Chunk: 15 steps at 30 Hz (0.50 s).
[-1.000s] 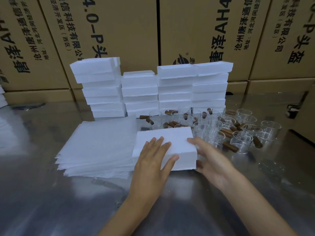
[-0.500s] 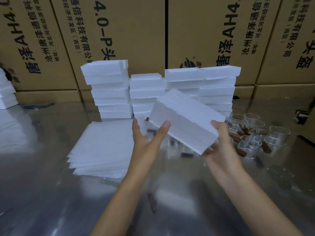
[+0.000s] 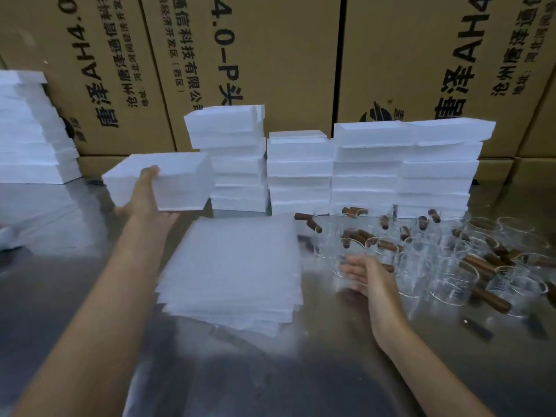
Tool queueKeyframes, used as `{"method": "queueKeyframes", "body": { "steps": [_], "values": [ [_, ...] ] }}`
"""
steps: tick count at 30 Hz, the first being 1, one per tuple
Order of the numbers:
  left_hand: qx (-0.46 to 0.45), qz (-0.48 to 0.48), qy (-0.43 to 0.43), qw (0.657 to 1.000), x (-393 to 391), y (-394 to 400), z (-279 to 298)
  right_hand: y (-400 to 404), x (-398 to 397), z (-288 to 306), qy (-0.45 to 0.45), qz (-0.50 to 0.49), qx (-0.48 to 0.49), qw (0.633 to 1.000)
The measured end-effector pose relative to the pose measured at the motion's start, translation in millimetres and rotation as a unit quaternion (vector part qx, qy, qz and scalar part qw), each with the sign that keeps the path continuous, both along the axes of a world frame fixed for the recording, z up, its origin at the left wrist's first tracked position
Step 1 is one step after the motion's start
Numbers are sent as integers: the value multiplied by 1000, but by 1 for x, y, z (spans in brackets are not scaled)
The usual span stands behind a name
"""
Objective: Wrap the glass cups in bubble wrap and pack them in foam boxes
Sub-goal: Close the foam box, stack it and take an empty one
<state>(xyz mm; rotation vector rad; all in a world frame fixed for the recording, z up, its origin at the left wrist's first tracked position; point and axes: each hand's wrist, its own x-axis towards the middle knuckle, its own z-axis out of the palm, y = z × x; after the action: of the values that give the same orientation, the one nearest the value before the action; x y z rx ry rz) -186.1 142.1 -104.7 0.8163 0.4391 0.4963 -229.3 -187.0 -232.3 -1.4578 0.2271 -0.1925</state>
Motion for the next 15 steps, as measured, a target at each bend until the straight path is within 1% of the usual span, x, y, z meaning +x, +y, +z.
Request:
{"method": "queueKeyframes", "body": {
  "steps": [1,3,5,6,8,9,10,12,13,14,15],
  "values": [
    [21,24,44,999,6,13,-5,-1,5,-4,-5,-4,4,1000],
    [30,110,146,983,19,30,-19,0,11,-11,-25,-4,-7,1000],
    [26,149,196,969,35,46,-41,1,13,-18,-43,2,-20,999],
    [15,153,200,968,41,53,-51,1,14,-20,-49,5,-20,999],
    [12,139,157,978,52,63,-66,-1,15,-23,-58,-1,-1,998],
    [-1,138,151,979,60,71,-70,-2,17,-23,-60,-6,12,998],
    [-5,132,153,979,70,78,-71,-2,18,-23,-62,-9,21,998],
    [19,120,163,979,80,87,-71,-3,19,-22,-65,-3,18,998],
    [75,103,178,976,80,90,-72,-3,19,-22,-67,0,14,998],
    [104,93,174,975,83,95,-72,-3,19,-21,-71,2,11,997],
    [161,97,186,964,82,100,-78,-3,19,-21,-75,3,8,997]
  ]
}}
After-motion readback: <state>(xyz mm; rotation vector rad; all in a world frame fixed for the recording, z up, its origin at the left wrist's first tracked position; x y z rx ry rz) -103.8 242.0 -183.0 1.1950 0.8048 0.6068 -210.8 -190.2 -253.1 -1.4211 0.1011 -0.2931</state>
